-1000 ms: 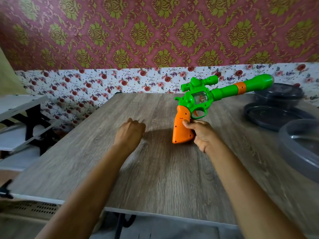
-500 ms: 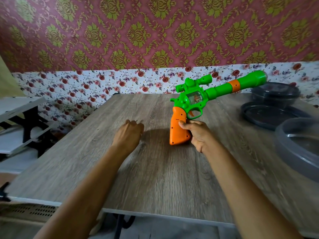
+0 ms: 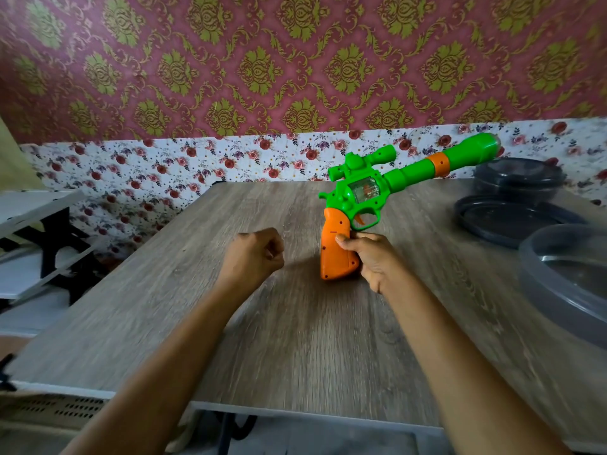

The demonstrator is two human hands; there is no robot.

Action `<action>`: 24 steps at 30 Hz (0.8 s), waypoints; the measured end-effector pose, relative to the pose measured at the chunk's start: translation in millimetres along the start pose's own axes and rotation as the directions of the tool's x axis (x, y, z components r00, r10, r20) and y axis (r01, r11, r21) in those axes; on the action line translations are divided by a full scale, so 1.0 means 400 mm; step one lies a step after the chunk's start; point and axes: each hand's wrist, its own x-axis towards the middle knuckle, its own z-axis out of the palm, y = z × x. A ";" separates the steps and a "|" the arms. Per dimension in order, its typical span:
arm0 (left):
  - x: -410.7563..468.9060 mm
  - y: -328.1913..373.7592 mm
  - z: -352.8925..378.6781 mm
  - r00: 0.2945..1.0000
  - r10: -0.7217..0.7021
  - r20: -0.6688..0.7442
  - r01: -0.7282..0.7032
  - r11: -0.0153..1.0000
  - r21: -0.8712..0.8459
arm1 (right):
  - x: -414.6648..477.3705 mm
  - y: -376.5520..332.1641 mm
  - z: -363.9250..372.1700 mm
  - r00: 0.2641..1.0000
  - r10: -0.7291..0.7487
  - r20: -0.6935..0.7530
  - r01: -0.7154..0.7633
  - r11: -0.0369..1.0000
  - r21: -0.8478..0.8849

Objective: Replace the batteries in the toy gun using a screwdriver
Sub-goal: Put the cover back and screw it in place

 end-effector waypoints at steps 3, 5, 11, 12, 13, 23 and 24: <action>0.003 0.049 -0.007 0.993 -0.118 -0.009 0.105 0.916 -0.388 | 0.005 0.003 0.001 1.000 -0.014 -0.008 0.014 1.000 0.001; 0.009 0.082 -0.006 0.987 -0.141 0.080 0.162 0.830 -0.533 | 0.007 0.005 0.002 1.000 -0.019 -0.020 0.019 1.000 0.007; 0.042 0.121 0.006 0.977 -0.104 0.187 0.195 0.789 -0.582 | 0.019 0.012 -0.001 1.000 -0.001 -0.028 0.001 1.000 -0.005; 0.048 0.122 0.008 0.969 -0.112 0.222 0.226 0.770 -0.597 | 0.022 0.013 -0.002 0.999 0.002 -0.033 -0.002 1.000 -0.007; 0.054 0.122 0.009 0.959 -0.124 0.253 0.258 0.748 -0.611 | 0.026 0.015 -0.002 0.999 0.001 -0.034 -0.002 1.000 -0.009; 0.077 0.099 0.013 0.863 -0.242 0.444 0.501 0.531 -0.683 | 0.049 0.019 -0.005 1.000 0.017 -0.004 -0.017 0.999 -0.028; 0.078 0.098 0.013 0.855 -0.247 0.456 0.514 0.526 -0.678 | 0.047 0.018 -0.004 1.000 0.020 0.000 -0.020 0.999 -0.034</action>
